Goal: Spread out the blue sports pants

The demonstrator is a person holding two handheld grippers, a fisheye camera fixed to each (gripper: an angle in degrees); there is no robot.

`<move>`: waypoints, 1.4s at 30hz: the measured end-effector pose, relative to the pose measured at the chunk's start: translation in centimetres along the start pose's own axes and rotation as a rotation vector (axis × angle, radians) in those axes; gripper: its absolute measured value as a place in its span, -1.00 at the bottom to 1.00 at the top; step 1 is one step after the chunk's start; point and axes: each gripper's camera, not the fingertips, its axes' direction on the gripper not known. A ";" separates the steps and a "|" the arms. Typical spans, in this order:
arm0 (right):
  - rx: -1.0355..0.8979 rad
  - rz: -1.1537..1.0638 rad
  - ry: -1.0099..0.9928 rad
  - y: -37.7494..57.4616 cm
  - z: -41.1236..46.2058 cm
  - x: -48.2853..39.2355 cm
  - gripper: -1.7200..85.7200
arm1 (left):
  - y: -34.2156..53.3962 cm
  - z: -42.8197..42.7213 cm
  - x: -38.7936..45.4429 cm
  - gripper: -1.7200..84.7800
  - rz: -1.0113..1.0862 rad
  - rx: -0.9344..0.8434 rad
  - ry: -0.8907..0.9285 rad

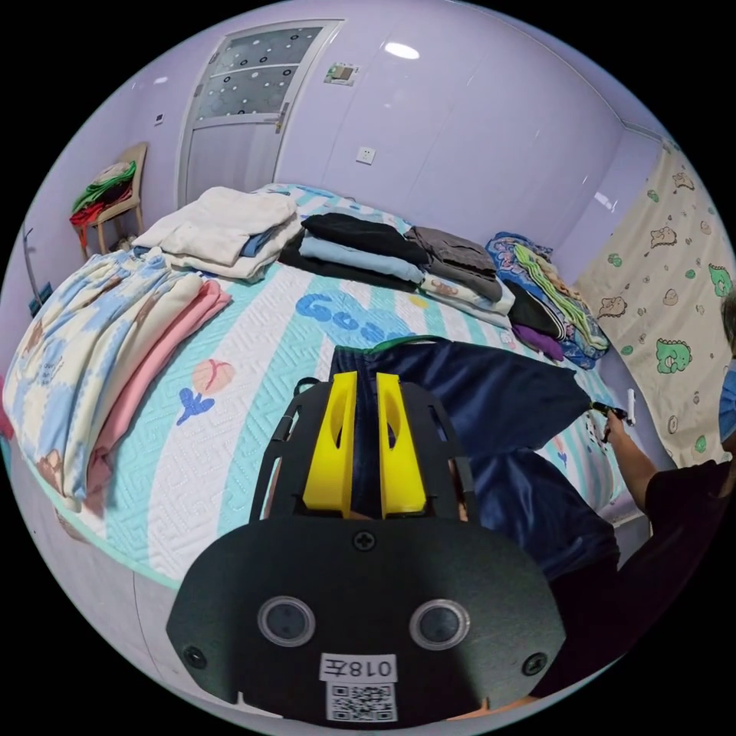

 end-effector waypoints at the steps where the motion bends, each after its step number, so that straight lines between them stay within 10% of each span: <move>1: 0.009 0.047 -0.062 0.2 -0.7 1.2 -0.94 | 0.0 0.0 0.2 -0.85 0.003 0.000 0.001; 11: -0.054 0.283 -0.153 2.0 -2.6 7.2 -0.78 | -0.2 1.5 0.8 -0.85 -0.030 -0.030 -0.002; 42: 0.020 -0.230 -0.071 2.1 1.5 -11.3 -0.82 | -11.6 16.5 0.0 -0.69 0.152 -0.326 0.157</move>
